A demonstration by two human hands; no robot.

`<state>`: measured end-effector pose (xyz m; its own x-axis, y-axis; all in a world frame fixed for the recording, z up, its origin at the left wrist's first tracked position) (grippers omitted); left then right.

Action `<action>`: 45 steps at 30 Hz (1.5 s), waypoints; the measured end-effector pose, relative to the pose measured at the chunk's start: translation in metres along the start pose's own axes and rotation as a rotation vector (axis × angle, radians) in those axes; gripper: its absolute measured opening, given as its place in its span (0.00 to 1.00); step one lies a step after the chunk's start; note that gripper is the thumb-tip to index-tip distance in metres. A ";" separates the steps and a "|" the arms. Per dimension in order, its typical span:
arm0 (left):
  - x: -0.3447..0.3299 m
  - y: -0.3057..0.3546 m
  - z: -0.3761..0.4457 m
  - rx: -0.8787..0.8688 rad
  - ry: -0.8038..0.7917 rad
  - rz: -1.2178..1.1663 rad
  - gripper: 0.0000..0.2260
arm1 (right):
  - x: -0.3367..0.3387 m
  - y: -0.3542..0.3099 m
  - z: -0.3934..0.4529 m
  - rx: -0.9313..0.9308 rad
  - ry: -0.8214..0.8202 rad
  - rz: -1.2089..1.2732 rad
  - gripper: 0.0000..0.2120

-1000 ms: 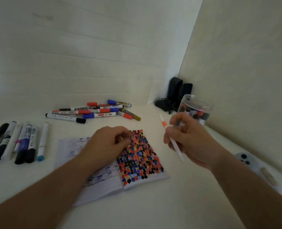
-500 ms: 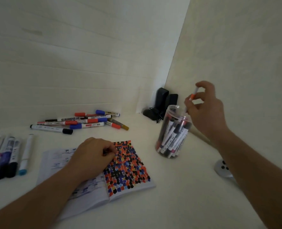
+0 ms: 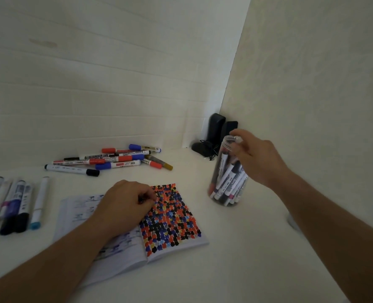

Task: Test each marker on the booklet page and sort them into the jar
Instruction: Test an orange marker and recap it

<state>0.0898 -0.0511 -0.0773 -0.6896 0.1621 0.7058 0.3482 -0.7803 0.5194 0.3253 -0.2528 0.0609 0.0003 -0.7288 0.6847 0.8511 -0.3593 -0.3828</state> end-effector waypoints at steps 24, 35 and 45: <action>0.026 -0.027 0.023 0.193 -0.037 0.076 0.05 | -0.137 -0.074 -0.069 0.067 -0.350 0.209 0.15; 0.074 -0.118 0.060 0.213 -0.076 0.705 0.15 | -0.149 -0.054 -0.068 0.008 -0.251 0.351 0.09; 0.070 -0.097 0.052 0.065 0.165 0.544 0.14 | -0.147 -0.055 -0.070 0.012 -0.264 0.423 0.09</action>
<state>0.0404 0.0676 -0.0533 -0.4887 -0.3530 0.7979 0.7155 -0.6855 0.1350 0.2415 -0.1665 -0.0623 0.4782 -0.6362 0.6054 0.7537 -0.0564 -0.6547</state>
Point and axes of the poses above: each hand's wrist, its own z-axis towards the middle knuckle, its own x-axis out of the back of the hand, y = z × x, the point moved 4 cm from there along z, towards the middle knuckle, and after that the axes turned 9 degrees about y, right-handed, at the moved point
